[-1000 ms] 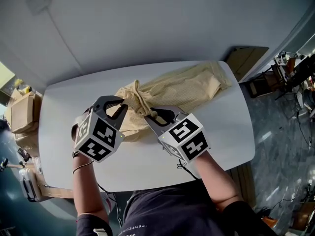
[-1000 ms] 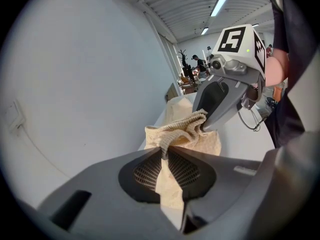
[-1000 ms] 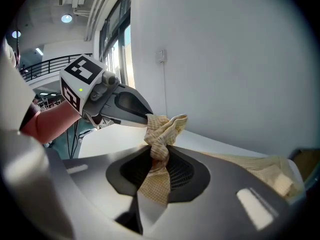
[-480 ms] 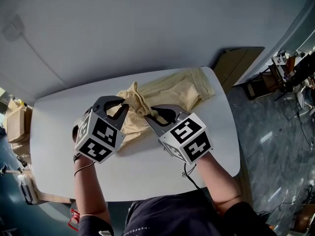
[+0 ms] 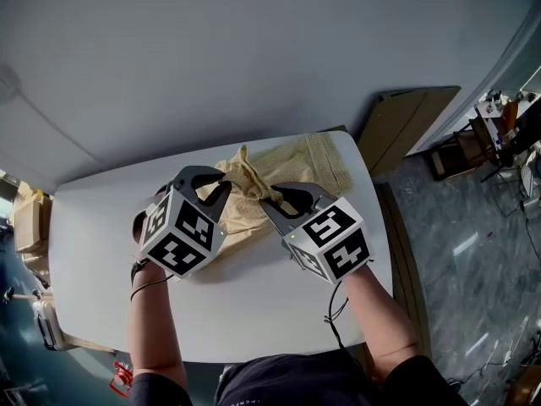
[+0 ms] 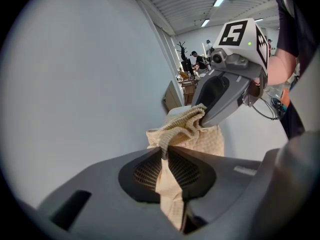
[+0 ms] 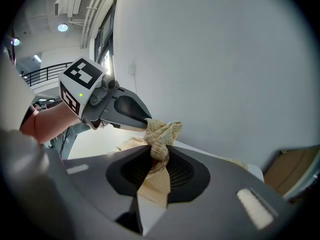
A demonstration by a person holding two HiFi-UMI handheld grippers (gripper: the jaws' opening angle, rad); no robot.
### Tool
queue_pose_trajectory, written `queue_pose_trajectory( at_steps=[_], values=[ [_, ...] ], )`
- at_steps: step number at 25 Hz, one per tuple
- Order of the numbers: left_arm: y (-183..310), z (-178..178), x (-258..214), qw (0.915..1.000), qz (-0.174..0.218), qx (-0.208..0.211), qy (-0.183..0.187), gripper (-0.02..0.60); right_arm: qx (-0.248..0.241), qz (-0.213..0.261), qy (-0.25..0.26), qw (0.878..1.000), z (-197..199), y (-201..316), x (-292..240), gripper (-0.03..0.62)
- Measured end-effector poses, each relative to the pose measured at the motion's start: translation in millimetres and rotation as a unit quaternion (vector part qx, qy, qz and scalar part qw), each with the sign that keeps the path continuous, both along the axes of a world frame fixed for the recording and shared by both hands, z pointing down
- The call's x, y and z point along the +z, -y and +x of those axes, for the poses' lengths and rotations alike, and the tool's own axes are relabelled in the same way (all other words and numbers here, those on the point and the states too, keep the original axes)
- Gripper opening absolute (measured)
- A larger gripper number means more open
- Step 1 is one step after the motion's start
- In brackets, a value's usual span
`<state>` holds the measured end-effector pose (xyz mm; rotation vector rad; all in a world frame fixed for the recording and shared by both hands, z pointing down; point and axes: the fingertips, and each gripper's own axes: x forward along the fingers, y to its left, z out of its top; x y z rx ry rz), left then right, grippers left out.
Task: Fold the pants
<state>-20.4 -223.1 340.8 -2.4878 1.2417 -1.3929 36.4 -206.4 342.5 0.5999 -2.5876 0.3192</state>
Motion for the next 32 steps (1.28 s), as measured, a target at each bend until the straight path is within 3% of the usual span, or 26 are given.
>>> queue_pose_trajectory(
  at_steps=[7,17,23,28,32],
  values=[
    [55.4,44.0,3.2,0.9999,-0.002,0.008,0.011,0.044,0.024,0.000,0.005,1.000,44.7,56.5,2.1,0.084],
    [110.4,104.1,58.8,0.9977,-0.026,0.058,-0.023,0.049,0.088,-0.044,-0.008,0.995,100.0,94.8,60.0,0.086],
    [134.0,140.7,93.1,0.9963,-0.039,0.060,-0.048,0.049,0.124,-0.066,-0.014,0.990,134.9,112.8,95.2,0.089],
    [142.5,152.2,109.2,0.9965,-0.029,0.054,-0.057,0.064,0.148,-0.081,-0.018,0.985,150.2,119.4,119.4,0.110],
    [149.8,151.6,100.9,0.9968,0.005,0.036,-0.072,0.084,0.173,-0.086,-0.029,0.981,161.3,123.9,132.0,0.134]
  ],
)
